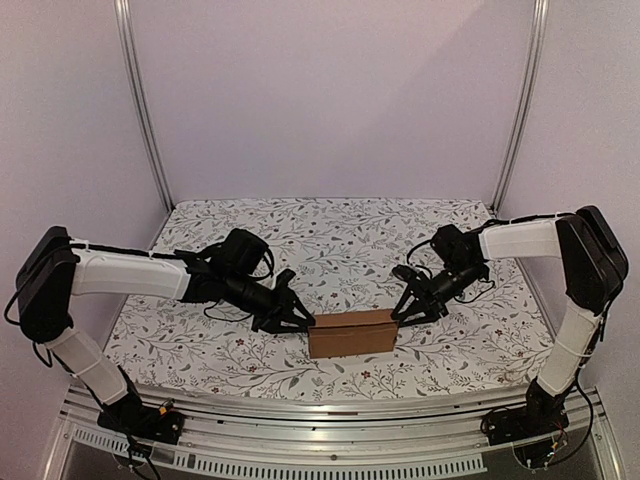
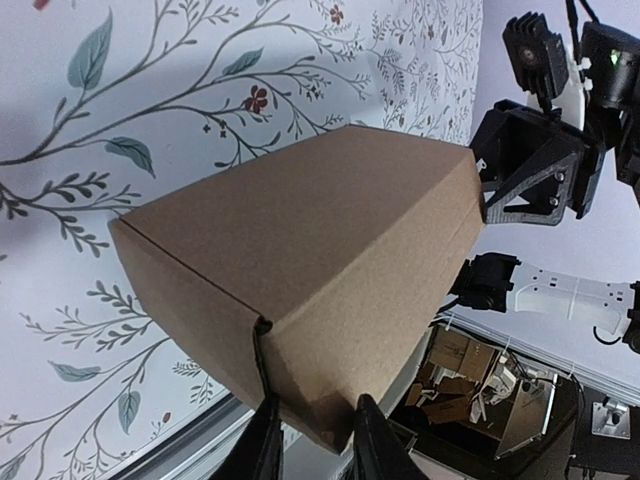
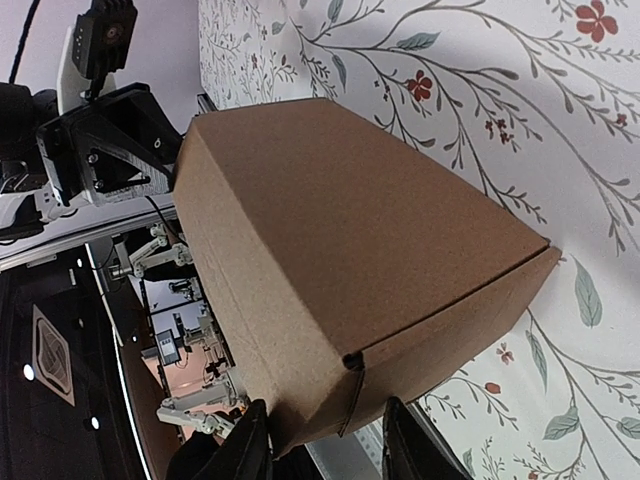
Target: Fold the paper box
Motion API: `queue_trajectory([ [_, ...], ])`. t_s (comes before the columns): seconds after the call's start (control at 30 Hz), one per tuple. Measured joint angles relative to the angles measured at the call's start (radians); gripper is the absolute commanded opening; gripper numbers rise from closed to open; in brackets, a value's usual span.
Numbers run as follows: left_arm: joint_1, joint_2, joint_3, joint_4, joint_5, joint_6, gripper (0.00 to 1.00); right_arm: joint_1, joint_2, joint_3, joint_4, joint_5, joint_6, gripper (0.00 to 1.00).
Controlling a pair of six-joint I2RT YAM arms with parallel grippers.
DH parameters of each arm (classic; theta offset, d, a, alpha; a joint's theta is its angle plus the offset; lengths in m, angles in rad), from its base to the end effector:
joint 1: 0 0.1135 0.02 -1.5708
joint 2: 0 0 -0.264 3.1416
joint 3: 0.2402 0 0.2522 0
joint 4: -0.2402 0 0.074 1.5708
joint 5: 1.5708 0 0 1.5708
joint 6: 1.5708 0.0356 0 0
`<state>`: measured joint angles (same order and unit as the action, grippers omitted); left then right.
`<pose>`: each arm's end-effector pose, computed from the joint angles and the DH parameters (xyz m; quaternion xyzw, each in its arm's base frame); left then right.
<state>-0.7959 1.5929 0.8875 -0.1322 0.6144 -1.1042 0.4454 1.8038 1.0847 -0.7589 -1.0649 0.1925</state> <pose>0.2094 -0.2432 0.1877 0.0295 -0.8959 0.4421 0.0309 0.2693 0.1631 0.1633 0.1319 -0.8508 -0.4941 0.1211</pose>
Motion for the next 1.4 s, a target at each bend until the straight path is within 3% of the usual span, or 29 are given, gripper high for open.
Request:
queue_trajectory([
  [0.77,0.003,0.046,0.010,0.047,0.025,0.091,0.26,-0.016,0.068,0.045,-0.114,0.020,-0.075,0.30],
  [1.17,-0.013,-0.046,0.041,-0.101,-0.145,0.149,0.32,-0.013,0.068,0.051,-0.117,0.030,-0.090,0.31],
  [1.4,-0.013,-0.010,-0.032,0.001,-0.109,0.080,0.32,-0.012,0.068,0.051,-0.116,0.038,-0.095,0.32],
])
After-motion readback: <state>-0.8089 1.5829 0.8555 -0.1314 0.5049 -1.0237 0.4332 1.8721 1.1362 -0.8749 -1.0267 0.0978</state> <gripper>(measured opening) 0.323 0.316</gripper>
